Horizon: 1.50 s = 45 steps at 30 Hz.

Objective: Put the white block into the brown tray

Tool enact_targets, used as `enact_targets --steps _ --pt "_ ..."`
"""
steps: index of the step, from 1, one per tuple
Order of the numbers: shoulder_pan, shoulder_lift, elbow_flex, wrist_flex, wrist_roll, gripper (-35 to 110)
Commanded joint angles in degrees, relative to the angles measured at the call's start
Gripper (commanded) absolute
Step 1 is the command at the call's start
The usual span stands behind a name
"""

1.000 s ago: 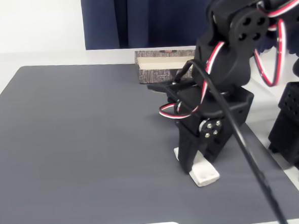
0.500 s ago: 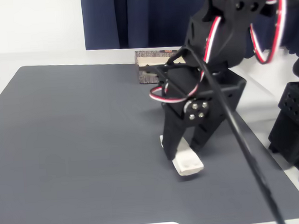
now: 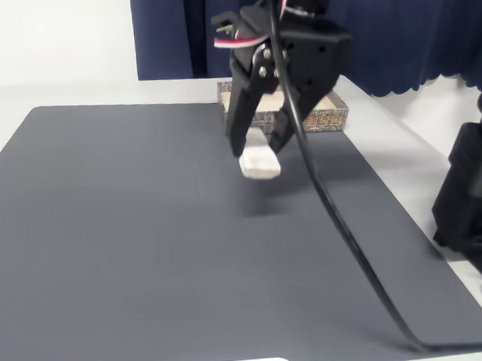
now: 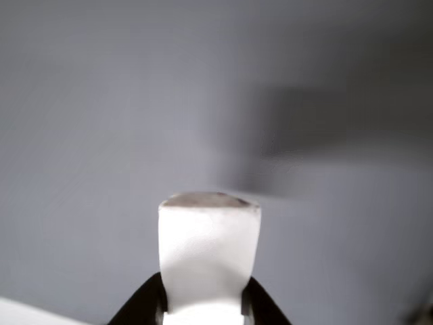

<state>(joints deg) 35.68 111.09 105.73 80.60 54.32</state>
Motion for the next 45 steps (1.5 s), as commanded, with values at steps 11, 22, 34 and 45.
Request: enact_targets --steps 11,22,34,45 --pt "24.70 -20.21 -31.11 12.30 -22.94 0" --pt "32.96 -36.91 -52.65 13.62 -39.20 0" --pt "40.69 -48.60 -66.71 18.54 -54.67 0" --pt "41.57 -53.88 -72.07 18.54 -63.11 0"
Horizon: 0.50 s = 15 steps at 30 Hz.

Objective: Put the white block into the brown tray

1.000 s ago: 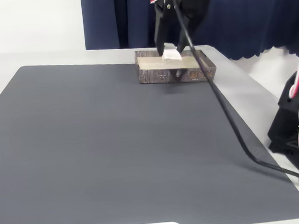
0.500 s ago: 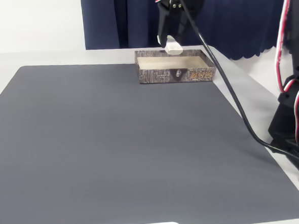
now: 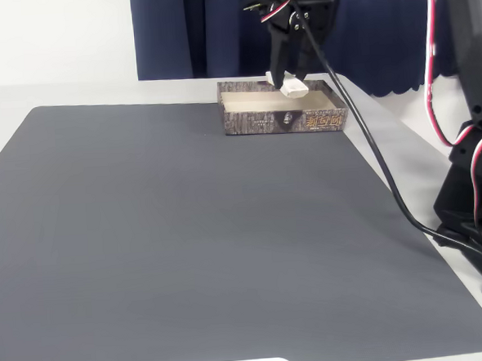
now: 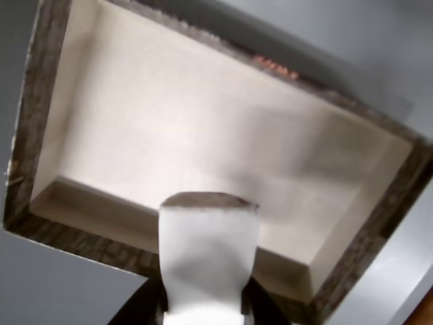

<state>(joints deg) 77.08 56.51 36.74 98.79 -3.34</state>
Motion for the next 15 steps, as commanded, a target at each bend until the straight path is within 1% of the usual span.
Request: enact_targets --steps 1,3,6,7,8,10,15 --pt "0.18 0.70 -3.25 0.35 -9.05 0" --pt "0.09 0.44 -3.43 -0.09 -18.54 0" --pt "-0.09 0.26 -3.60 -0.09 -42.36 0" --pt "-0.09 0.18 -3.52 -0.09 -48.34 0" --pt "-0.09 0.18 -3.52 -0.18 -51.15 0" --pt "0.26 0.18 -3.69 -0.53 -52.56 0" --pt "0.18 -0.53 -4.48 -3.34 -60.21 0"
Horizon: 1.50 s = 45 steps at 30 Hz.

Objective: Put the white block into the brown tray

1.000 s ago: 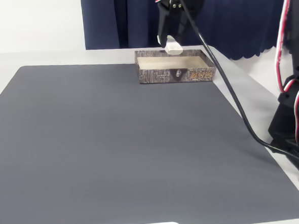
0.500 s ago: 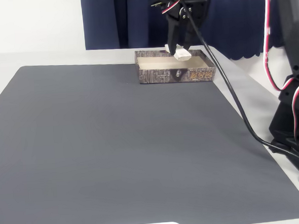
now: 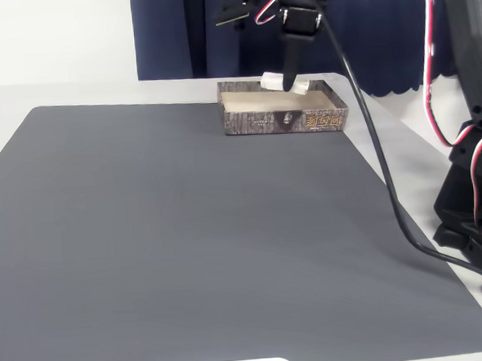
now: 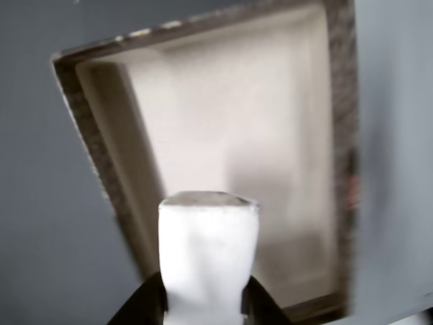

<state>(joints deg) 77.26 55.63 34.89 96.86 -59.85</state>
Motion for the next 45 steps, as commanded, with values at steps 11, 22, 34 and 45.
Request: enact_targets --steps 11,22,34,45 --pt "-1.49 -1.23 -4.04 -5.89 -14.94 0" --pt "-0.70 -4.66 -4.13 -6.24 -15.47 0" --pt "-1.41 -10.11 -6.68 -9.40 -12.92 3" --pt "-1.05 -10.72 -6.50 -9.05 -12.39 8"
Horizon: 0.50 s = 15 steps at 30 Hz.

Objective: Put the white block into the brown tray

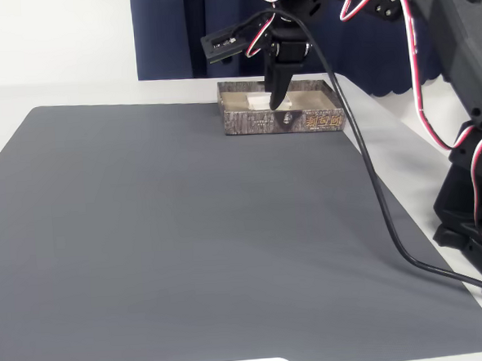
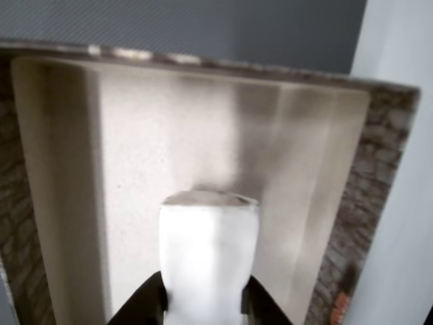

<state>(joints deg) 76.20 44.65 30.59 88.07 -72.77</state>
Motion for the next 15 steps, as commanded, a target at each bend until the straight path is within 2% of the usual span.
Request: enact_targets --steps 1,3,8,15 --pt "0.00 0.18 -2.20 -0.26 0.53 9" --pt "0.00 0.18 -2.20 -0.26 0.44 12" --pt "-0.09 0.09 -2.20 -0.97 0.26 32" --pt "0.70 0.00 -2.55 -1.05 0.35 40"
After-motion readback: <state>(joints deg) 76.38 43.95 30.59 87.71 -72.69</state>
